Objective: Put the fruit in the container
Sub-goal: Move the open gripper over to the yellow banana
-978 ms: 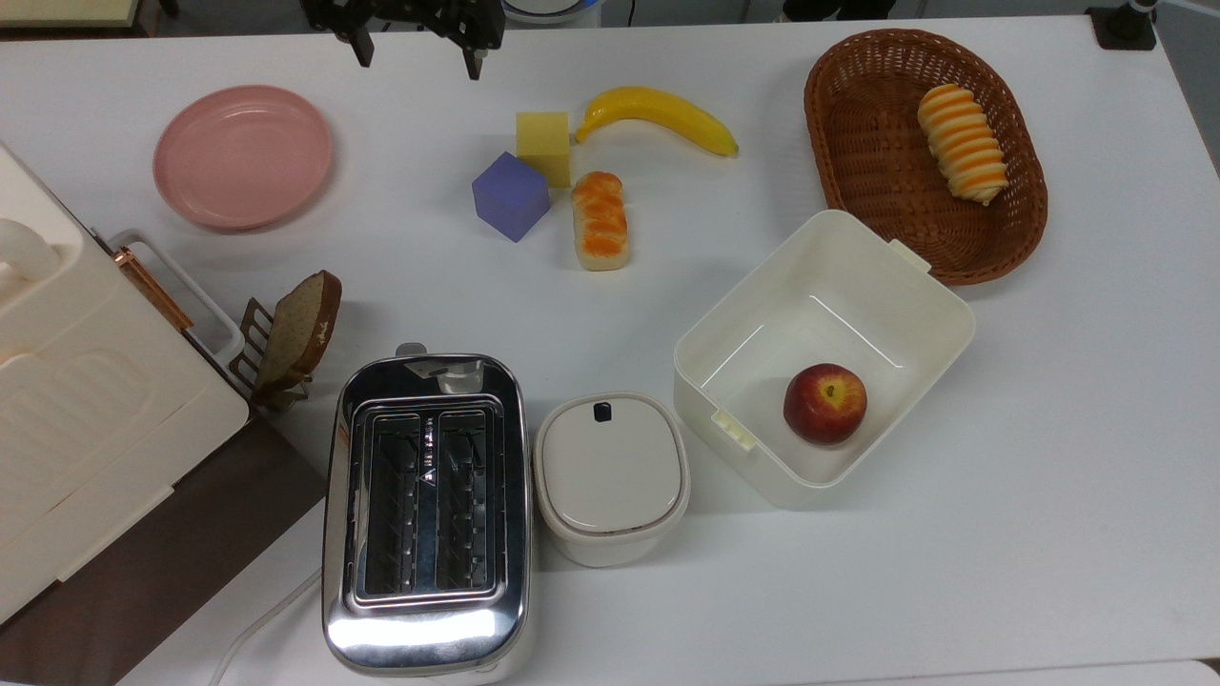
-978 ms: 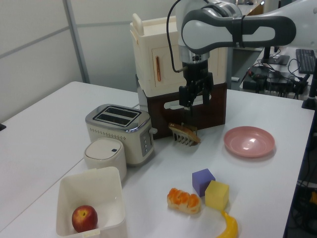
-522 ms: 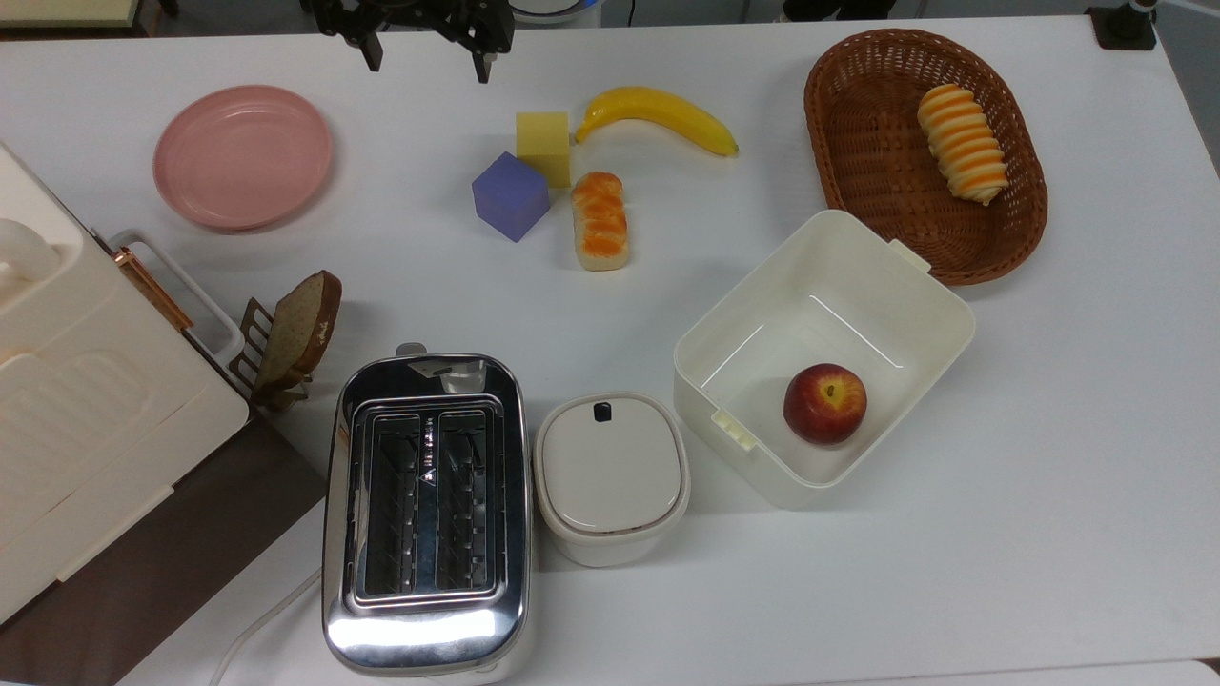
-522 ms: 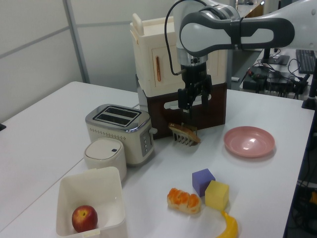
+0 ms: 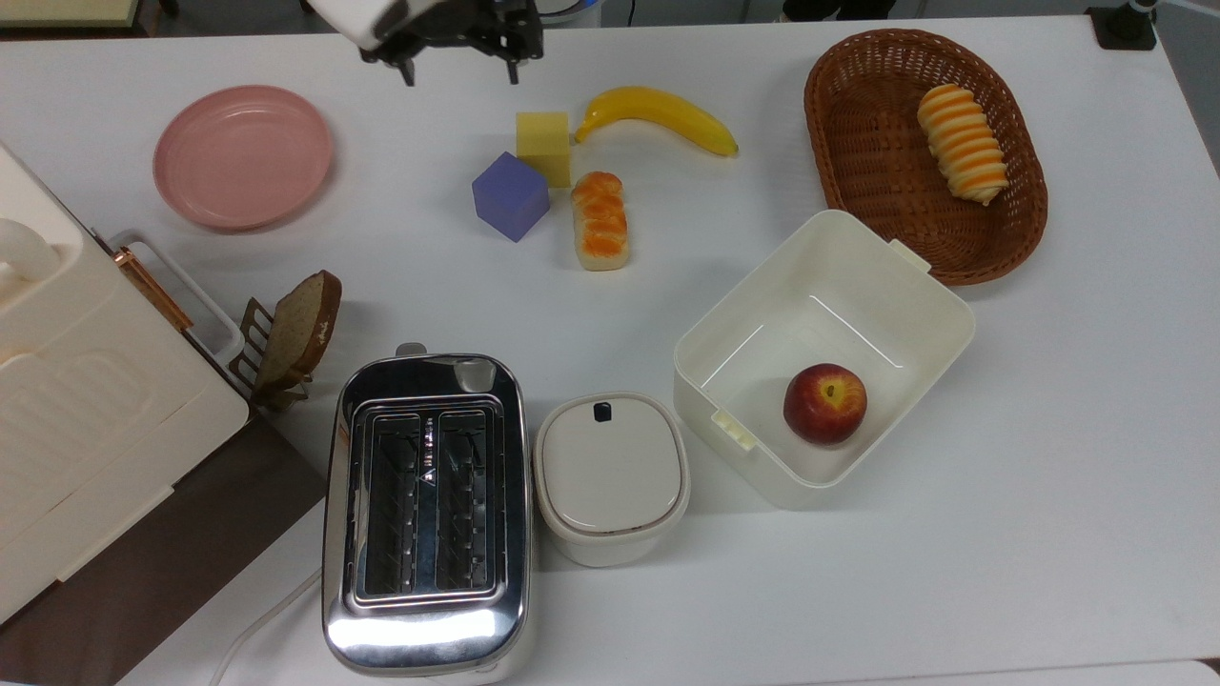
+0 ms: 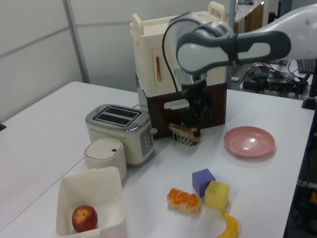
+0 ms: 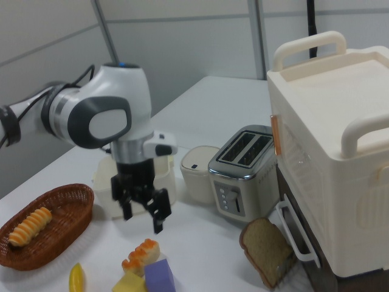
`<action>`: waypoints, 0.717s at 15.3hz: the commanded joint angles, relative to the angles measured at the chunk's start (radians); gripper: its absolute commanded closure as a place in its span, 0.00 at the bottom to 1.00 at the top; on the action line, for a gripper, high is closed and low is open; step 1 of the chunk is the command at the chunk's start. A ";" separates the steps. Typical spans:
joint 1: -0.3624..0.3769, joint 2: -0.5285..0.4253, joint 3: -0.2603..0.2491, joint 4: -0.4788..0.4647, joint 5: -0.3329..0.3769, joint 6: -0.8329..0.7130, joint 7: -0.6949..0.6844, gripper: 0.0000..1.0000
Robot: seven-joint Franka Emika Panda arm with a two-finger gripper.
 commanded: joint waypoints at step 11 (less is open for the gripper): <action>0.313 -0.089 0.006 -0.273 -0.115 0.001 -0.552 0.00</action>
